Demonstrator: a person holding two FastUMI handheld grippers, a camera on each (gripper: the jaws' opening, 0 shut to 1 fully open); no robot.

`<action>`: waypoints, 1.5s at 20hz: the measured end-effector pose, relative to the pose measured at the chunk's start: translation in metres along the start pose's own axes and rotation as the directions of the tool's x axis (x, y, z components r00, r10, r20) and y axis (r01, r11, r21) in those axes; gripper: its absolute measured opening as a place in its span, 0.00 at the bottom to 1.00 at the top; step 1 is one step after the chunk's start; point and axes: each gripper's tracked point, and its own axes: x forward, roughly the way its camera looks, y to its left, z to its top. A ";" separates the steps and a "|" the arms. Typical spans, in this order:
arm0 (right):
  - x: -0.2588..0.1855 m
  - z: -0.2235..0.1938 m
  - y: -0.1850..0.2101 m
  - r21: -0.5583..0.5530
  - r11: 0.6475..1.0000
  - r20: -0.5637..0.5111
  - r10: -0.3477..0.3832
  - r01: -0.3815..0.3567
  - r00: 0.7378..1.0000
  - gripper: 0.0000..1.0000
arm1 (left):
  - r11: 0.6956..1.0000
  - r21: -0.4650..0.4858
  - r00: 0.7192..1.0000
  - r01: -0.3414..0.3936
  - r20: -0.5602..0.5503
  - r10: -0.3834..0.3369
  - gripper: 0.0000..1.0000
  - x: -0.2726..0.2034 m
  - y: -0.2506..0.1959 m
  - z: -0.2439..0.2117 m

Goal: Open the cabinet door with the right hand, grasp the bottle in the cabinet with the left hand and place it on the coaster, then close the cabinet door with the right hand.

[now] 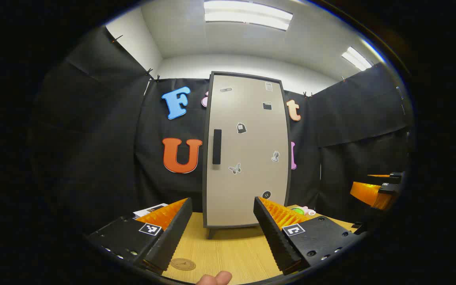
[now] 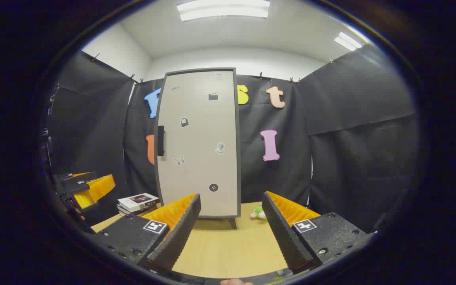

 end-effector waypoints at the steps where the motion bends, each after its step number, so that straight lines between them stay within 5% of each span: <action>1: 0.001 0.000 0.001 -0.001 1.000 -0.002 0.000 0.000 1.000 1.00 | 1.000 0.000 1.000 0.000 0.005 0.000 0.95 0.000 0.000 0.000; 22: 0.006 -0.003 0.002 0.004 1.000 -0.023 0.016 -0.016 1.000 1.00 | 1.000 0.013 1.000 -0.019 -0.016 0.019 0.95 0.008 0.011 -0.006; 30: 0.049 0.024 0.059 0.008 0.989 -0.006 0.151 -0.150 0.989 1.00 | 0.999 0.023 0.999 -0.023 -0.028 0.024 0.95 -0.003 0.011 -0.014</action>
